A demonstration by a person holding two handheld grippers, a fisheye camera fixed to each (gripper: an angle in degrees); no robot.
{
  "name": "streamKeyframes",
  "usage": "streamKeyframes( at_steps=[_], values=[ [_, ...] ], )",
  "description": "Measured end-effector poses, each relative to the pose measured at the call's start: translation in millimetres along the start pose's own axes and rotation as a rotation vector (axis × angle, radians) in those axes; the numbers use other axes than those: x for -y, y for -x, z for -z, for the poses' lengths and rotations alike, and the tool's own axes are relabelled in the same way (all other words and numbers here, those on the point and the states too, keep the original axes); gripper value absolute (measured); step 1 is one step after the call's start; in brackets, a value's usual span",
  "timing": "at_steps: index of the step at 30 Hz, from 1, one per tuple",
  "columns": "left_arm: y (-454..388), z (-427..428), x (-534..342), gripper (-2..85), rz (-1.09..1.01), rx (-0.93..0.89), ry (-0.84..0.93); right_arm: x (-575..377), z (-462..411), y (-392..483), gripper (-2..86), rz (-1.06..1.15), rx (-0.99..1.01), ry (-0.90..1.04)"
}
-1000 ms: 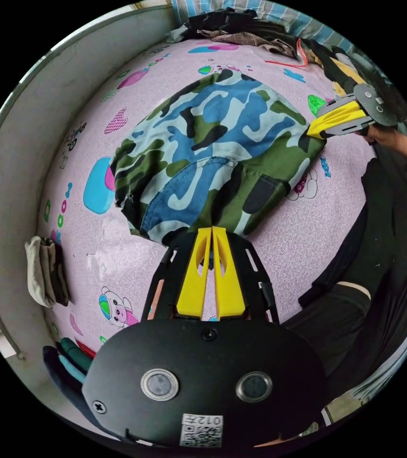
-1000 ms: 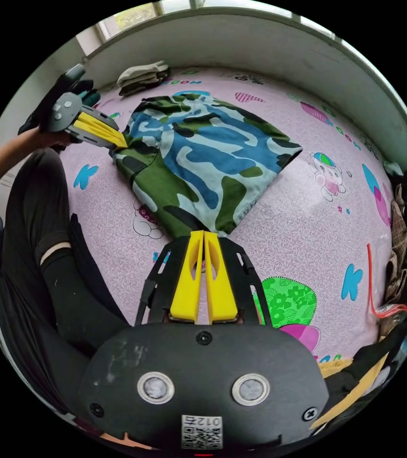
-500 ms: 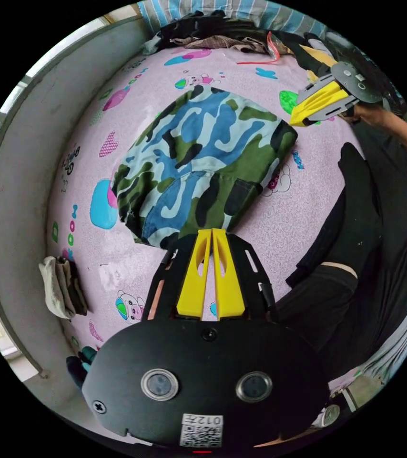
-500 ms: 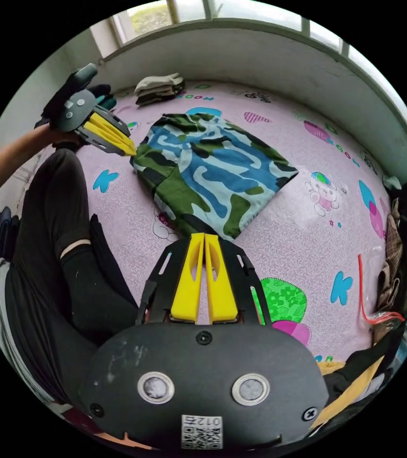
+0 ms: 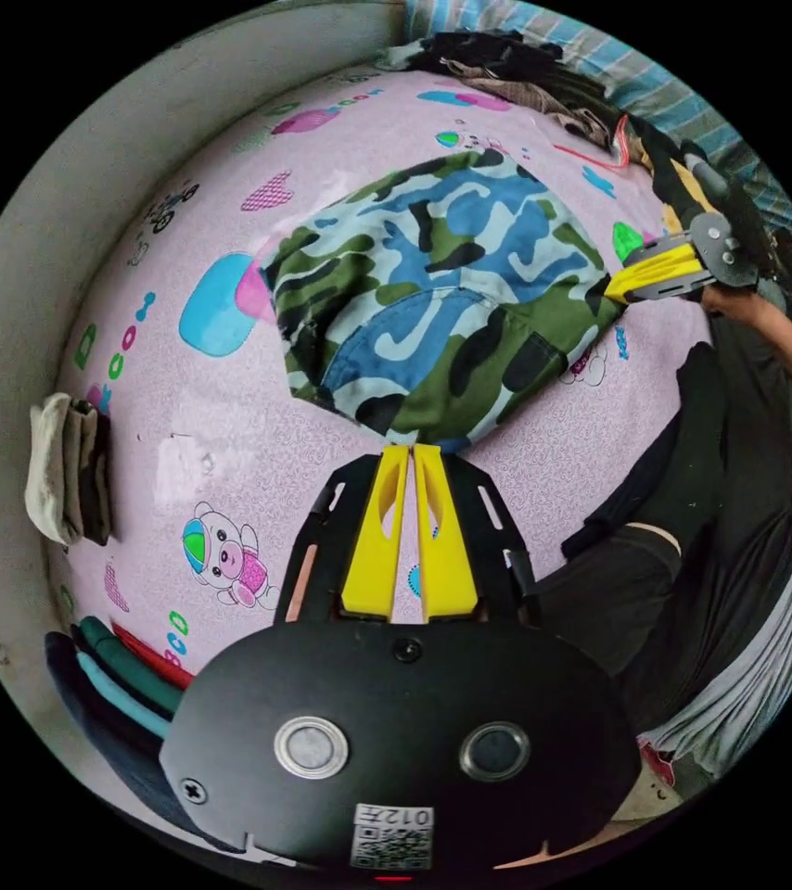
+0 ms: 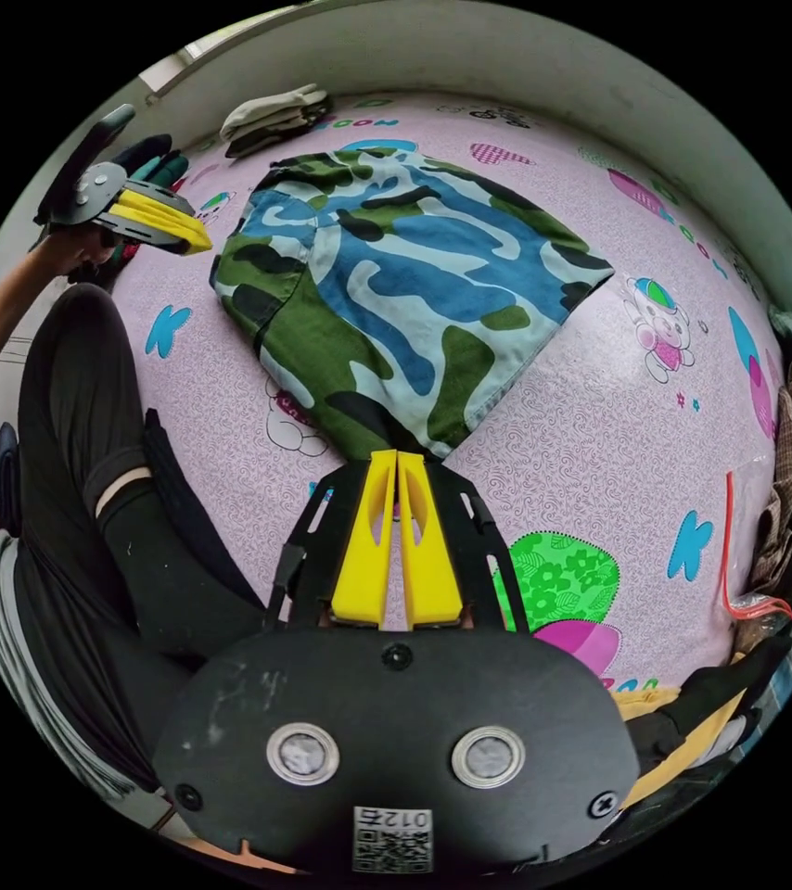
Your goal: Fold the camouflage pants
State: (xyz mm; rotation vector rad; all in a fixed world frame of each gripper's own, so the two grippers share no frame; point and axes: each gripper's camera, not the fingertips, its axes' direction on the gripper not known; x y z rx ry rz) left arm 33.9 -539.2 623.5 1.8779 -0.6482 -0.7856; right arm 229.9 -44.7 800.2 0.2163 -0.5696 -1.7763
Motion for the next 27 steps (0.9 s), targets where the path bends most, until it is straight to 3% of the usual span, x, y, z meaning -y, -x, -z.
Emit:
streamKeyframes(
  at_steps=[5,14,19,27],
  values=[
    [44.7,-6.5,-41.8,8.8,0.027,-0.200,-0.029,8.0,-3.2,-1.9,-0.9,-0.008,0.010,0.004],
    [59.3,-30.3,-34.0,7.2,-0.077,-0.233,-0.037,19.5,-7.9,-6.9,-0.9,-0.048,0.024,0.020],
    [63.8,-38.5,-33.3,2.4,-0.091,-0.249,-0.042,25.7,-10.0,-9.3,-0.9,-0.047,0.023,0.037],
    [58.6,-14.3,-52.1,0.0,-0.262,-0.193,-0.160,33.9,-12.7,-17.9,-0.9,-0.061,0.043,0.067]
  ],
)
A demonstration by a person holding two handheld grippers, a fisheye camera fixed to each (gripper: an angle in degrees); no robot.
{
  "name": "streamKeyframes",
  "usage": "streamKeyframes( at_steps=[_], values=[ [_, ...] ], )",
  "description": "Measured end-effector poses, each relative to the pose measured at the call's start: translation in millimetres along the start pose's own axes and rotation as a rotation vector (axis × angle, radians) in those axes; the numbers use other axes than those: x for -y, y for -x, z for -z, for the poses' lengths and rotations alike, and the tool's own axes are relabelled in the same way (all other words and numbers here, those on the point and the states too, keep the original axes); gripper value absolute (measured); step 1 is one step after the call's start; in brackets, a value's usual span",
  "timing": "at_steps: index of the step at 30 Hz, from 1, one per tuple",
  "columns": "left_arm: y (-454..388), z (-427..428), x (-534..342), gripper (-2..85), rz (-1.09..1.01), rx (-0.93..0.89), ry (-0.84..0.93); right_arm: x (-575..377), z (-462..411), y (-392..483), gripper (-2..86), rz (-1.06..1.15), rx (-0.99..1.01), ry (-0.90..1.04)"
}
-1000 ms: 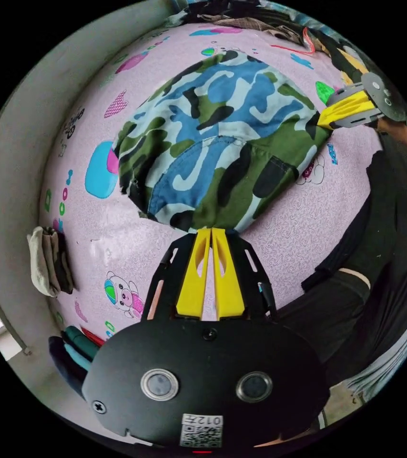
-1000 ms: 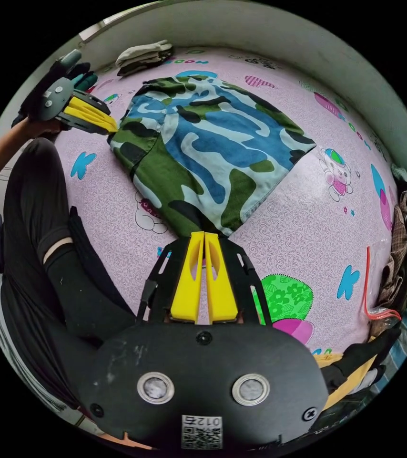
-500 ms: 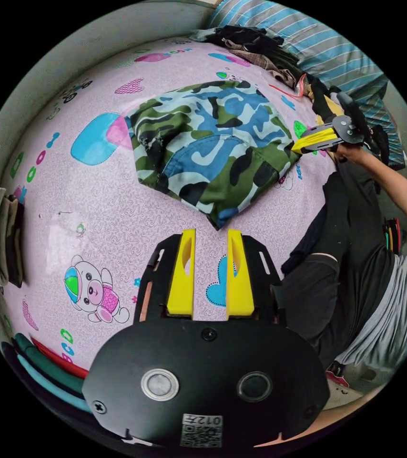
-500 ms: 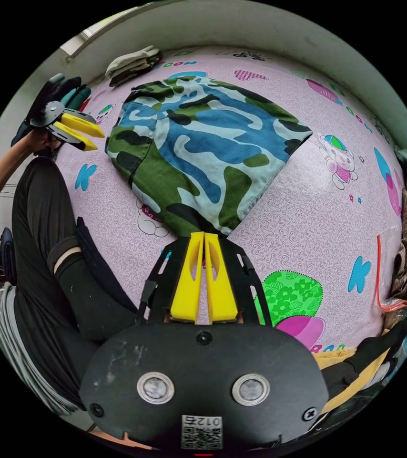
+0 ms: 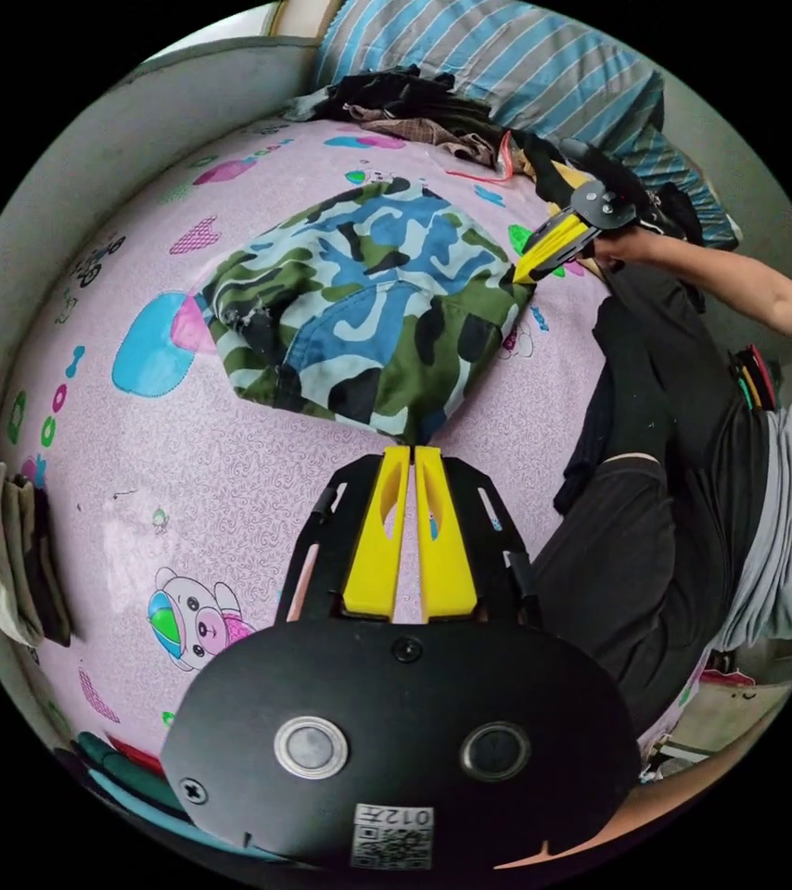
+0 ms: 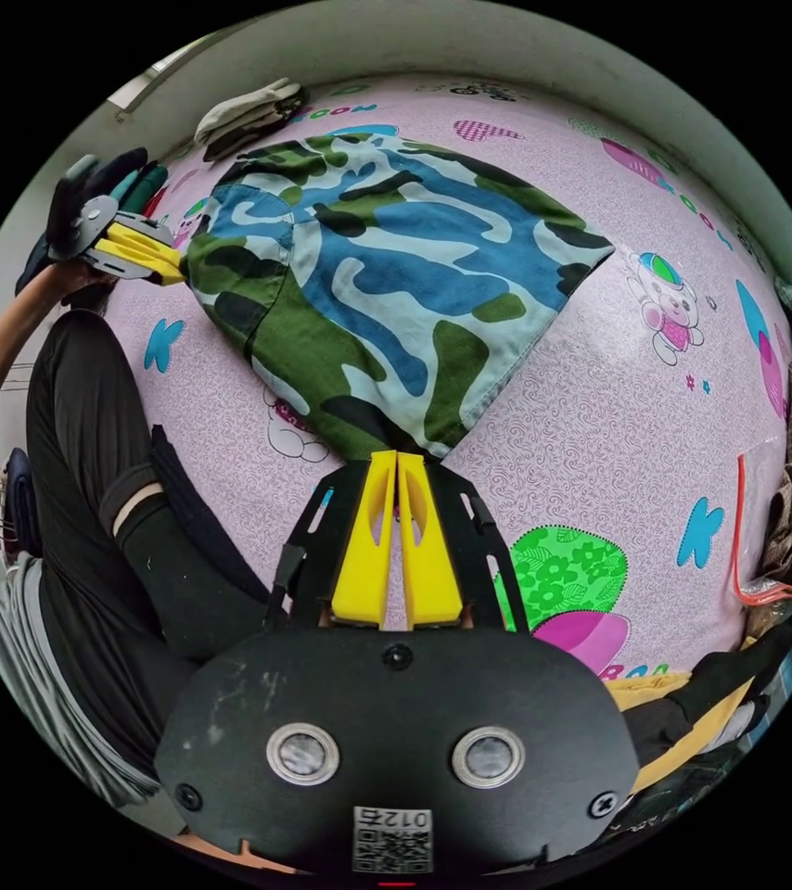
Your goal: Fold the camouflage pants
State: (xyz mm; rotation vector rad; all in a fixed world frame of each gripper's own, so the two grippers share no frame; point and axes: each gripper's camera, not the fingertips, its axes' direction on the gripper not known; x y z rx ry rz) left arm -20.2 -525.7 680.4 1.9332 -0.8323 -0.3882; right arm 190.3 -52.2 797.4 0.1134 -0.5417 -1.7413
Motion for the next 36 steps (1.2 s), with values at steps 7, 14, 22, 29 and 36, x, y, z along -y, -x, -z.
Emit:
streamKeyframes(
  at_steps=[7,14,22,29,36],
  values=[
    [-17.8,6.4,-3.9,-0.2,-0.127,0.004,0.028,3.6,-0.7,-1.2,-0.9,-0.005,-0.007,-0.012],
    [-7.1,20.2,-32.9,-0.2,-0.007,0.160,0.216,5.5,-0.3,-6.6,-0.9,-0.006,-0.010,0.005],
    [-80.6,47.8,55.7,-0.1,-0.028,0.219,-0.006,-0.3,2.0,-17.0,-0.9,-0.004,-0.004,0.024],
    [-94.7,-27.7,89.8,0.2,-0.006,0.246,0.290,-23.6,7.1,-22.8,-0.9,0.006,-0.029,-0.039],
    [-105.6,34.4,110.7,0.4,0.189,0.248,0.094,-47.9,61.5,-70.3,-0.8,-0.077,0.107,-0.252]
  ],
)
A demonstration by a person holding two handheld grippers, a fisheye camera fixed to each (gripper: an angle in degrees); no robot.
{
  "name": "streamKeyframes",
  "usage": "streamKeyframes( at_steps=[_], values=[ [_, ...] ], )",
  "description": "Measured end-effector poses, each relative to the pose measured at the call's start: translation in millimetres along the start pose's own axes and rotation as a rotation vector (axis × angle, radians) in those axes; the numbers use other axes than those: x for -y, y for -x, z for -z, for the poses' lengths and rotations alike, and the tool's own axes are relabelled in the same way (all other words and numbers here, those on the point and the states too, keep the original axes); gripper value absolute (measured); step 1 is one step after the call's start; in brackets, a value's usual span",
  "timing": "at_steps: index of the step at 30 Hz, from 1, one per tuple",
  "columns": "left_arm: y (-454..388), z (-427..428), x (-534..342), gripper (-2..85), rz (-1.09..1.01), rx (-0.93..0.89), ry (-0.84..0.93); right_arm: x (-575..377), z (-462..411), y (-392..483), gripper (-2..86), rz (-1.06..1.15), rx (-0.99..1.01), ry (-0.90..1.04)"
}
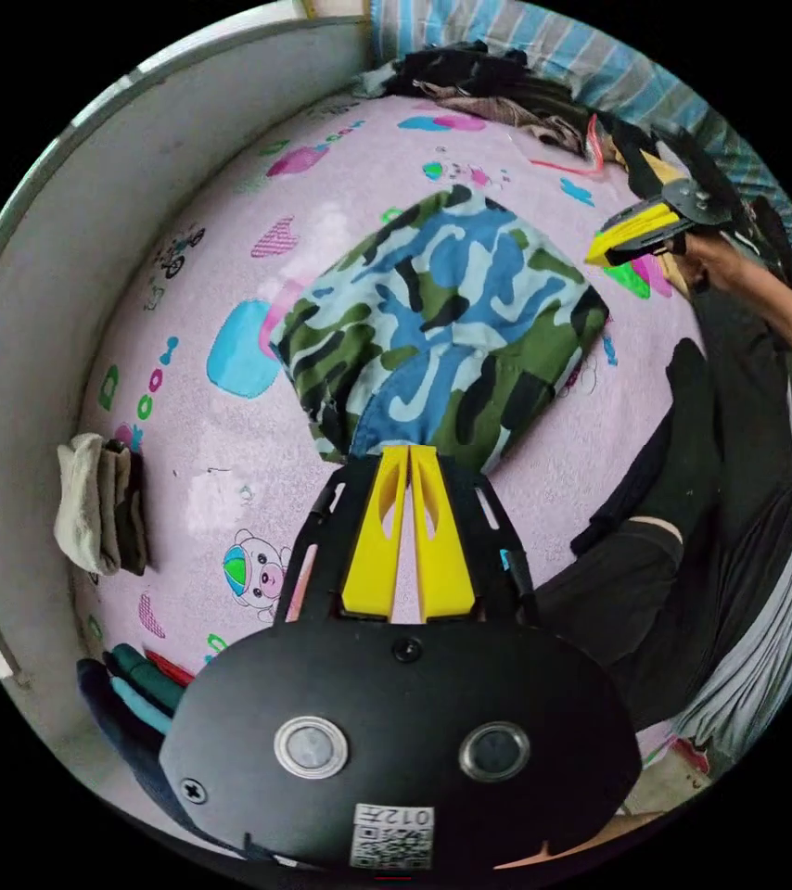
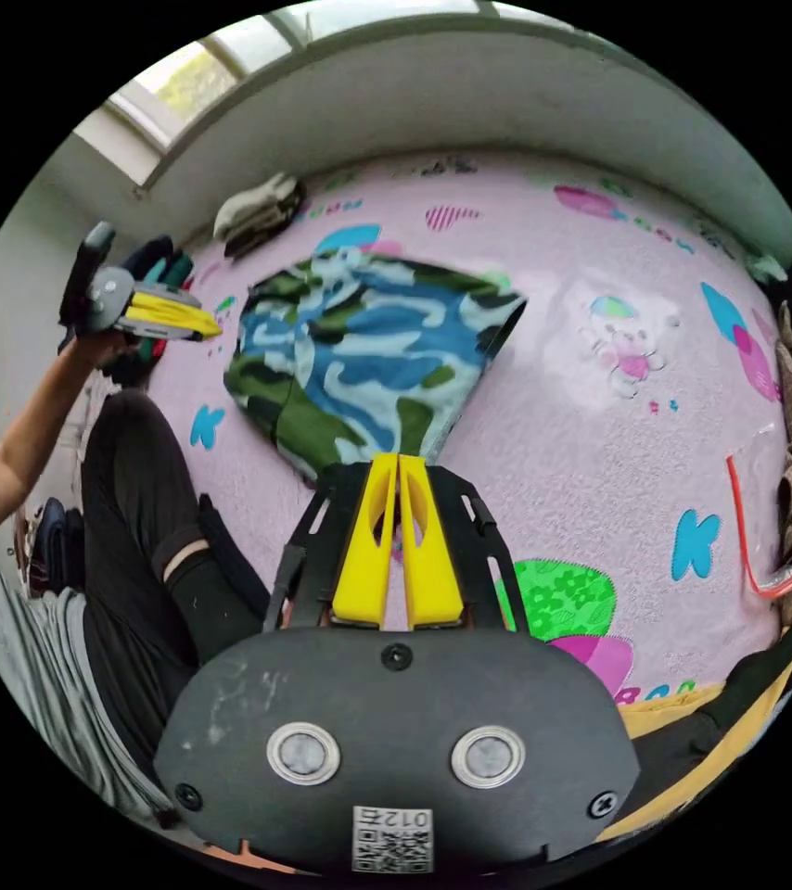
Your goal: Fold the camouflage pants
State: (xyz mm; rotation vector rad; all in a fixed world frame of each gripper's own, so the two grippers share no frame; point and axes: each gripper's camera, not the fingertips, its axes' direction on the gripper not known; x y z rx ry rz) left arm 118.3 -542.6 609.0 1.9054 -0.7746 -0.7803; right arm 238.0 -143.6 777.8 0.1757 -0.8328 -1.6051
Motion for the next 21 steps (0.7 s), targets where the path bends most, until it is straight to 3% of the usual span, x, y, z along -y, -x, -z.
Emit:
streamKeyframes(
  at_steps=[2,5,12,15,21],
  values=[
    [6.0,9.0,12.2,0.5,0.111,-0.010,-0.056,13.5,21.2,-19.8,-0.8,-0.030,-0.001,-0.112],
    [3.6,1.1,40.8,0.5,0.206,0.002,-0.086,39.9,18.1,-33.4,-0.8,-0.026,-0.033,-0.126],
    [-11.0,-64.6,99.2,0.0,0.157,0.012,0.122,62.5,-38.6,-49.4,-0.8,-0.005,-0.152,0.083],
    [-11.5,-72.0,121.6,-0.1,0.130,0.019,0.148,44.2,-35.8,-57.7,-0.8,-0.076,-0.124,0.060],
    [-53.3,-67.8,182.6,0.0,-0.001,0.368,0.153,-21.0,-27.7,-28.8,-0.8,-0.121,-0.042,0.068]
  ],
)
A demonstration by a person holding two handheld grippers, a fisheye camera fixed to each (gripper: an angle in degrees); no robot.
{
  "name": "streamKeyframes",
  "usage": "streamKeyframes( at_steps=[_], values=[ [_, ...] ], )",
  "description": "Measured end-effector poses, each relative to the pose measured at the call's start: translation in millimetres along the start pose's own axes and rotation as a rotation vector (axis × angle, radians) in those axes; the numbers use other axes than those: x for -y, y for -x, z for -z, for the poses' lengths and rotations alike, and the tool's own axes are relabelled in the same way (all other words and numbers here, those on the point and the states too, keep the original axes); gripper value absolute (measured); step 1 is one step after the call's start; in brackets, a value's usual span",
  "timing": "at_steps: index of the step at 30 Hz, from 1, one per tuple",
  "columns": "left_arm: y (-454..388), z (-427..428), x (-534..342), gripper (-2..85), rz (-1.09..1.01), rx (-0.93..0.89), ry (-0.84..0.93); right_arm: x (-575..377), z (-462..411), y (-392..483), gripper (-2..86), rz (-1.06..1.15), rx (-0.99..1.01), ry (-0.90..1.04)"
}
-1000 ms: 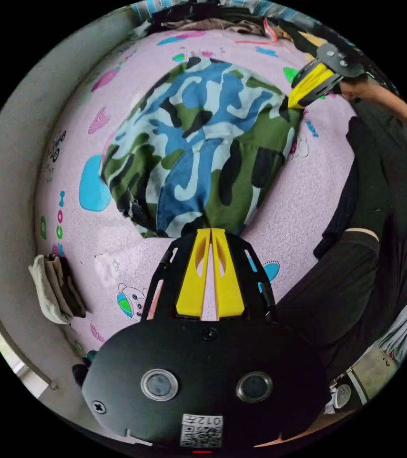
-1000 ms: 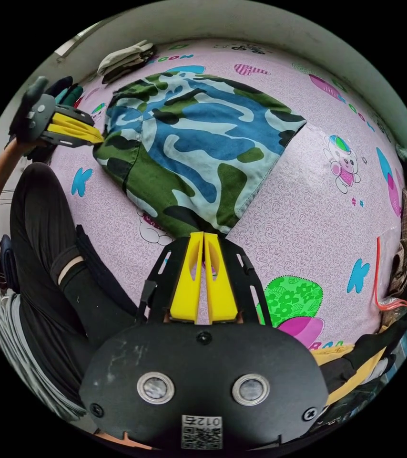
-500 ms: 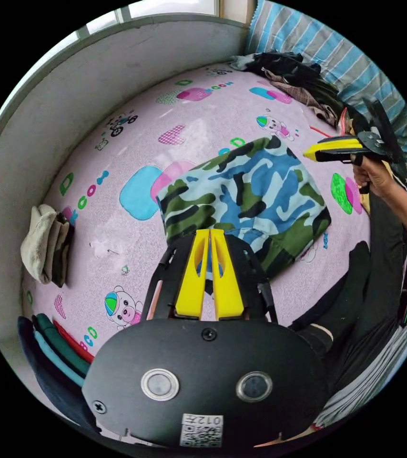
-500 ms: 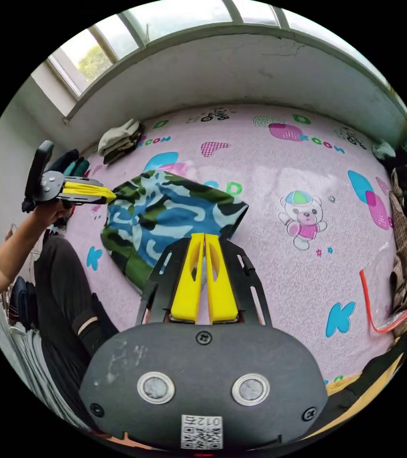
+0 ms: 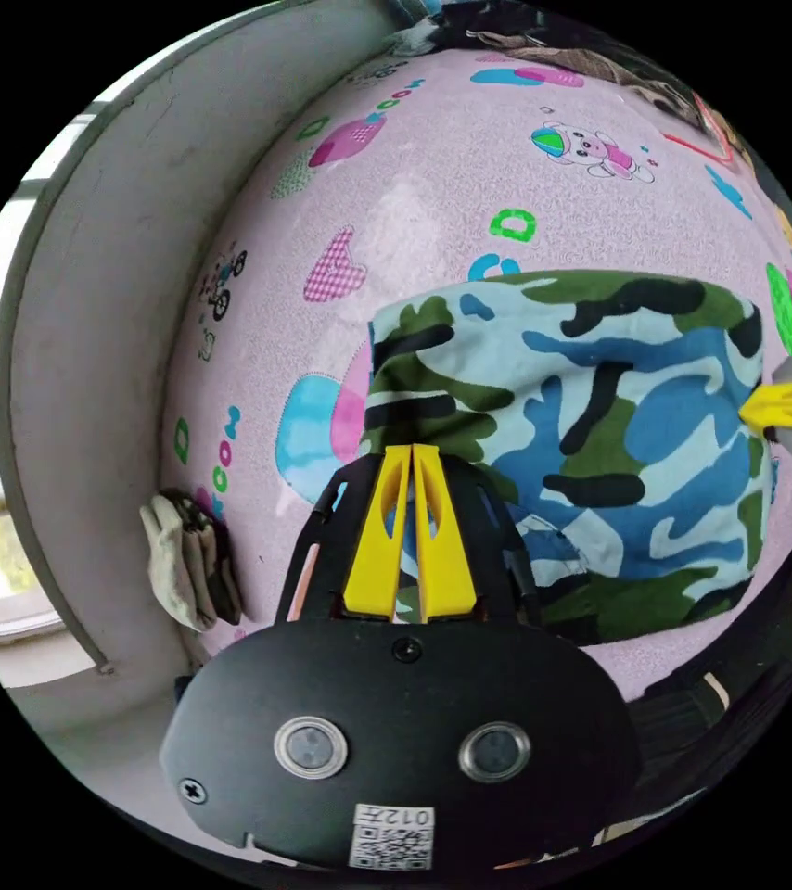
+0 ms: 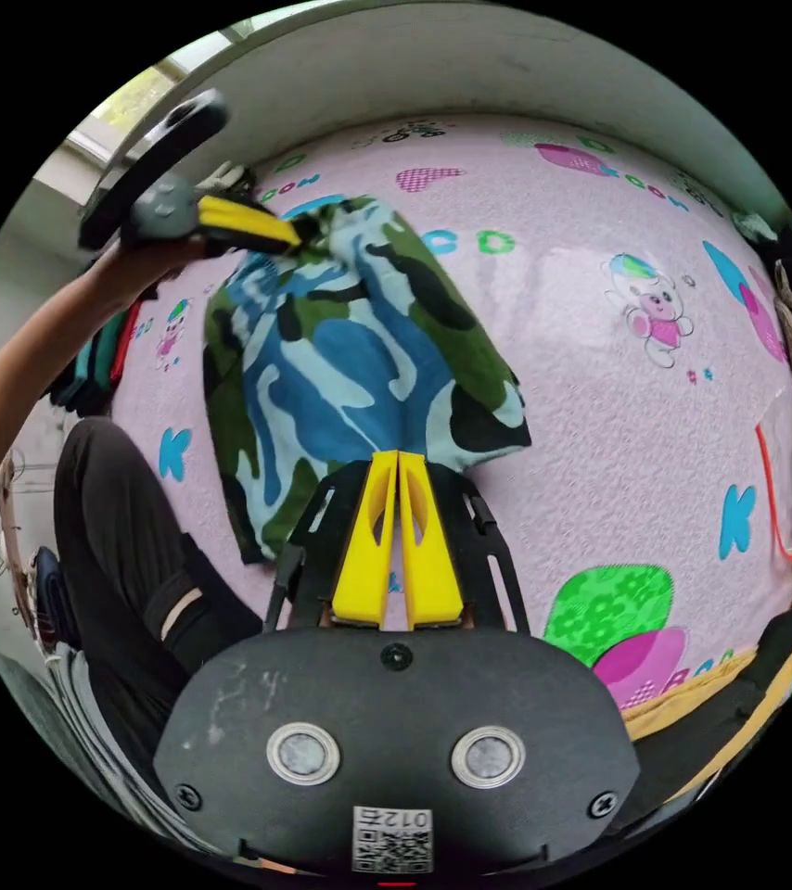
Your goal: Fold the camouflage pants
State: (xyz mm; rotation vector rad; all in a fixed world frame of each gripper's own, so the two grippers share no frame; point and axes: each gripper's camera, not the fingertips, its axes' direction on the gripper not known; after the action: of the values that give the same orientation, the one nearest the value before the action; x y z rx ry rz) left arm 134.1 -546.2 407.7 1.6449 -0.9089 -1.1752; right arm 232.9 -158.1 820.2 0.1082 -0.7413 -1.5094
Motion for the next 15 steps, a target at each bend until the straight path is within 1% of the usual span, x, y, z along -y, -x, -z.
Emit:
streamKeyframes(
  at_steps=[2,3,5,7,9,10,13,15],
  values=[
    [-6.6,15.0,3.9,0.0,0.017,0.026,-0.025,-28.1,7.0,10.3,-0.8,0.072,0.072,0.011],
    [-6.0,27.2,0.1,0.1,0.060,0.002,-0.049,-34.6,11.3,9.8,-0.7,0.079,0.084,0.003],
    [-4.6,47.2,-14.1,0.4,0.116,-0.083,-0.088,-60.2,39.0,-4.1,-0.6,0.048,0.064,-0.110],
    [-12.7,68.2,-41.6,0.5,0.153,-0.276,-0.128,-74.6,57.8,-23.6,-0.2,0.003,0.036,-0.187],
    [-29.8,78.3,-60.4,0.6,0.124,-0.410,-0.144,-81.2,67.7,-45.3,0.6,-0.037,0.039,-0.214],
    [-45.7,84.2,-70.3,0.6,0.101,-0.442,-0.153,-82.1,70.8,-58.5,1.8,-0.057,0.057,-0.219],
    [-93.8,90.0,-77.5,0.7,-0.018,-0.415,-0.109,-75.0,66.0,-84.7,7.2,-0.122,0.097,-0.186],
    [-118.2,87.5,-75.3,0.7,-0.072,-0.395,-0.078,-69.1,55.6,-98.0,8.6,-0.156,0.141,-0.133]
  ],
)
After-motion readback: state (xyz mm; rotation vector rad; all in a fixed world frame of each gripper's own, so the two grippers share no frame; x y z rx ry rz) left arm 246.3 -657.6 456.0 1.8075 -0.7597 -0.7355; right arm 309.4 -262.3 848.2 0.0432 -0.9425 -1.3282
